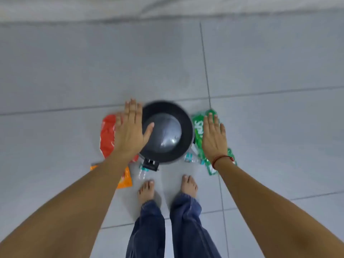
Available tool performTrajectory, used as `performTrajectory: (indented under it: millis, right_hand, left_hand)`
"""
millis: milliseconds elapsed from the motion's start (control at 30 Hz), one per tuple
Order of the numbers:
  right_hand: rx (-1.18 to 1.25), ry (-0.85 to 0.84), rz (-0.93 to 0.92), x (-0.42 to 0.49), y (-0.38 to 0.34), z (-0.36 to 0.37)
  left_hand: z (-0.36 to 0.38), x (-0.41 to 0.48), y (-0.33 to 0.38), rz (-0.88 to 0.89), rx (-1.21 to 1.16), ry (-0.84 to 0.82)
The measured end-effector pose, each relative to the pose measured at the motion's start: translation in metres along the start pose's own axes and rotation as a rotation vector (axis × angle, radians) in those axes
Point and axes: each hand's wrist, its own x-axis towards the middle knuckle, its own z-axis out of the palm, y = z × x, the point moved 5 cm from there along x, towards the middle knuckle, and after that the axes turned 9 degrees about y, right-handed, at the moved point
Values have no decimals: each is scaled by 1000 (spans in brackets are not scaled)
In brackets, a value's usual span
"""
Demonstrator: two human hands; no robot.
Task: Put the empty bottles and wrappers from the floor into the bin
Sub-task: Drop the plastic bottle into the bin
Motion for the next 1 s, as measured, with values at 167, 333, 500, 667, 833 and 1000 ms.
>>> performTrajectory:
  millis: [167, 333, 500, 667, 833, 1000]
  right_hand:
    - [51, -273, 69, -23, 1, 136]
    - [-1, -358, -7, -35, -27, 220]
    - [-105, -311, -53, -35, -33, 232]
    - [562, 258, 829, -49, 21, 139]
    - [992, 817, 583, -25, -10, 15]
    - [852, 138, 156, 25, -95, 24]
  left_hand:
    - [80, 6, -24, -35, 11, 44]
    - [115, 6, -31, -65, -48, 154]
    - [116, 6, -30, -74, -58, 193]
    - [111, 5, -28, -87, -56, 161]
    - [111, 5, -28, -116, -55, 148]
    - [113, 6, -30, -108, -68, 161]
